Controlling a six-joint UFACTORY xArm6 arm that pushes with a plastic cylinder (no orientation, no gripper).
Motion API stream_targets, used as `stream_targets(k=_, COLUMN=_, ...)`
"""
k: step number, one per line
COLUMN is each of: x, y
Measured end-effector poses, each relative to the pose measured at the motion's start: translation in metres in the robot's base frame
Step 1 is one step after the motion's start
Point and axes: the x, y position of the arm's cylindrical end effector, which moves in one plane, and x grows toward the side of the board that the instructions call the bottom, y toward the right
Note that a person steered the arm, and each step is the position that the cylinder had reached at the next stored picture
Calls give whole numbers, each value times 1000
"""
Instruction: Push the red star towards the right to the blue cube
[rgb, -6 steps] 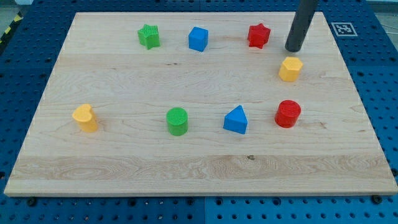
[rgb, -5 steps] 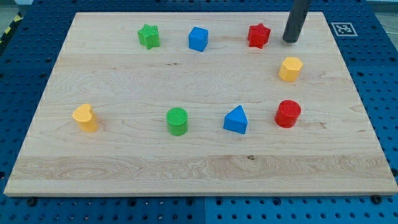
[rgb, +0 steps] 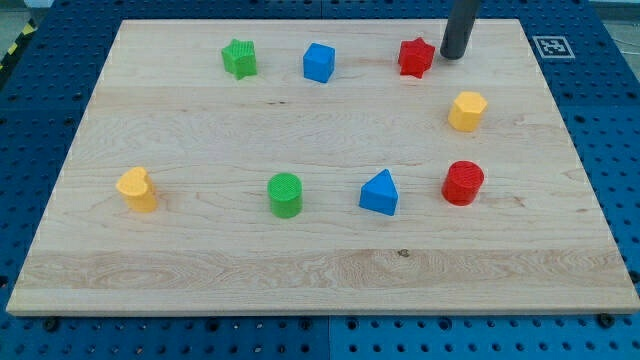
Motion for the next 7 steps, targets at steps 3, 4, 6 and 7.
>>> stream_targets(k=3, x=20, y=-27)
stream_targets(k=4, x=24, y=-35)
stream_targets(k=6, x=25, y=-46)
stream_targets(k=7, x=25, y=-48)
